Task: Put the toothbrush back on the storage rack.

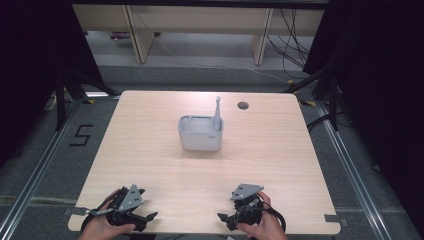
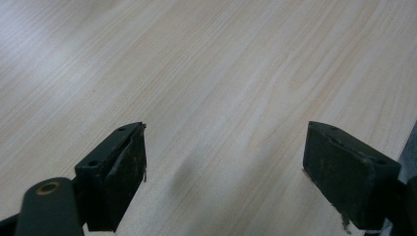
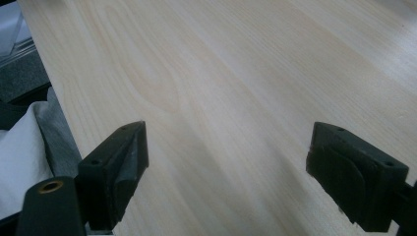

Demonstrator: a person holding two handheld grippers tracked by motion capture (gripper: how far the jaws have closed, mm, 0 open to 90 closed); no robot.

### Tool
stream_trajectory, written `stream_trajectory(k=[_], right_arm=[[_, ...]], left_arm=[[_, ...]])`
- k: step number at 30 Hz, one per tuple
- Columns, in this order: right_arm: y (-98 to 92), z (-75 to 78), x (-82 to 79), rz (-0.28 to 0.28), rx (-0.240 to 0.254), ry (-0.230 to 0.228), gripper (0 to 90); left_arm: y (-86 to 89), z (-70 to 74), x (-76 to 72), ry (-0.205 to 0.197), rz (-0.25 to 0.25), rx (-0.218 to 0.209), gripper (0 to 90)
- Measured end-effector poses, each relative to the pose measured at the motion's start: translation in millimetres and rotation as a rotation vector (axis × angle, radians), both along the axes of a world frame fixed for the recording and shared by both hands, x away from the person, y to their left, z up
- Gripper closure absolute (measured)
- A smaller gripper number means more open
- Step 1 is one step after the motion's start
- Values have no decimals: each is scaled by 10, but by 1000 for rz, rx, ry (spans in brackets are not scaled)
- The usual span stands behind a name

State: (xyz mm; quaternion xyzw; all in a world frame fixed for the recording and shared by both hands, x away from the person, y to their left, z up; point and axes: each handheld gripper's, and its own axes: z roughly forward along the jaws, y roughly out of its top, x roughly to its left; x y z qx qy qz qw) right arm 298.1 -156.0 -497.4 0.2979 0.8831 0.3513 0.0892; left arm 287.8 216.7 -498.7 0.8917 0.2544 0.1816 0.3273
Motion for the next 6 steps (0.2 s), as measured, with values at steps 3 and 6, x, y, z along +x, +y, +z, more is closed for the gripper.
stream_trajectory(k=[3,6], right_arm=[[5,-2,-5,-6,2,7,165],[6,0,-5,-8,-1,10,165]], left_arm=[[0,0,0,0,0,0,163],[1,0,0,0,2,-2,163]])
